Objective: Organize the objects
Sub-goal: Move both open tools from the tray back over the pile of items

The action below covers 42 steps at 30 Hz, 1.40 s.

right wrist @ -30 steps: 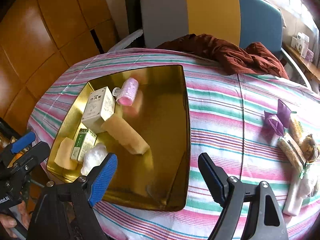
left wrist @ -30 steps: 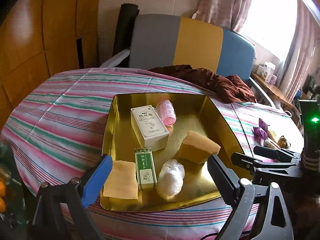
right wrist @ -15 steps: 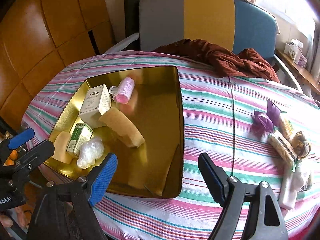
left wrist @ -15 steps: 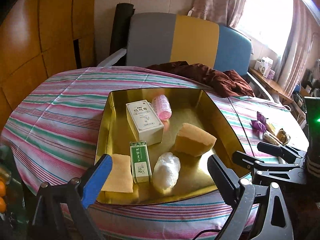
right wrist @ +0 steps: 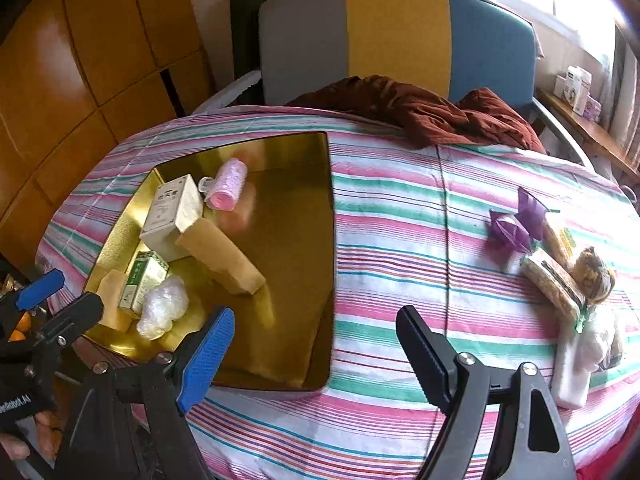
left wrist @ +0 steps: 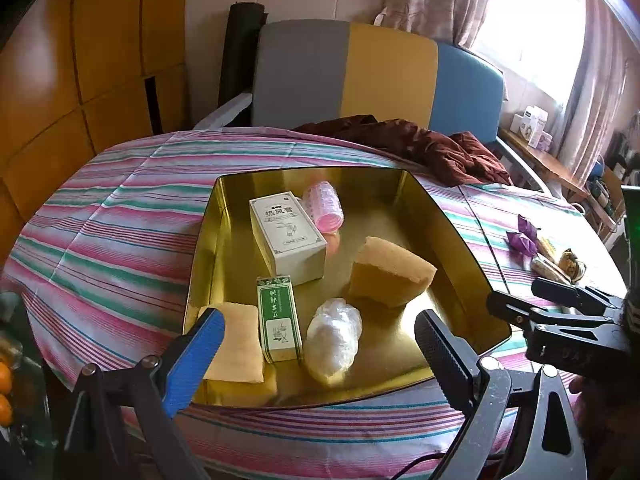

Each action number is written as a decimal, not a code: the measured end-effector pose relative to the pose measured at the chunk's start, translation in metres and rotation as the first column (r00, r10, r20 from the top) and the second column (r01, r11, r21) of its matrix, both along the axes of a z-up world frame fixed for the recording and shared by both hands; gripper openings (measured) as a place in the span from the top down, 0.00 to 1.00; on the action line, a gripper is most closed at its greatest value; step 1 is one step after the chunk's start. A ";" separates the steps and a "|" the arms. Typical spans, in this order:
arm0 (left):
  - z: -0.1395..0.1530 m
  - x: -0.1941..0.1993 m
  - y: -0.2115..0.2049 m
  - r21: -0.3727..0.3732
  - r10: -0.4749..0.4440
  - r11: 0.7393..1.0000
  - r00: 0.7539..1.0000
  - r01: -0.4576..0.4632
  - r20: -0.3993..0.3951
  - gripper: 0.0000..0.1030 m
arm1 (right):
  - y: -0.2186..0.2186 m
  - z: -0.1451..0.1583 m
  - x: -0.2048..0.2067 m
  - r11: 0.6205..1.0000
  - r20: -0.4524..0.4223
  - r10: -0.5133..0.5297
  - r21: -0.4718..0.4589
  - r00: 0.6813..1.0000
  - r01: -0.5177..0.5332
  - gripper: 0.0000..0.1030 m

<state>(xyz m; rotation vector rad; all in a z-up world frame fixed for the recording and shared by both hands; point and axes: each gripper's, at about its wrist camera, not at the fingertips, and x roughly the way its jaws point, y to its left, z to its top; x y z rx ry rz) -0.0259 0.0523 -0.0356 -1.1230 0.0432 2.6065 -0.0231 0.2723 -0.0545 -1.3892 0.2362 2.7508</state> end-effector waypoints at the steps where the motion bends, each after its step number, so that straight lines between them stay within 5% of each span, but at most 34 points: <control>1: -0.001 -0.001 0.000 0.004 -0.004 1.000 1.000 0.004 0.003 0.07 | 0.002 -0.001 0.001 1.000 0.001 -0.006 -0.003 1.000 0.006 0.18; 15: 0.010 0.006 0.044 0.039 -0.208 0.977 0.978 0.208 -0.009 0.04 | 0.105 0.003 0.046 0.971 0.029 -0.225 -0.079 0.974 0.226 0.18; 32: 0.023 0.006 0.138 0.007 -0.391 0.920 0.920 0.391 -0.005 0.00 | 0.256 0.027 0.149 0.783 0.011 -0.618 -0.078 0.786 0.617 0.18; 36: 0.021 0.004 0.170 0.052 -0.467 0.884 0.884 0.465 0.035 0.00 | 0.277 0.022 0.166 0.738 0.019 -0.667 -0.123 0.745 0.664 0.18; 42: 0.006 0.011 0.234 0.071 -0.585 0.811 0.805 0.581 0.094 0.00 | 0.290 0.009 0.177 0.699 0.048 -0.683 -0.246 0.728 0.672 0.18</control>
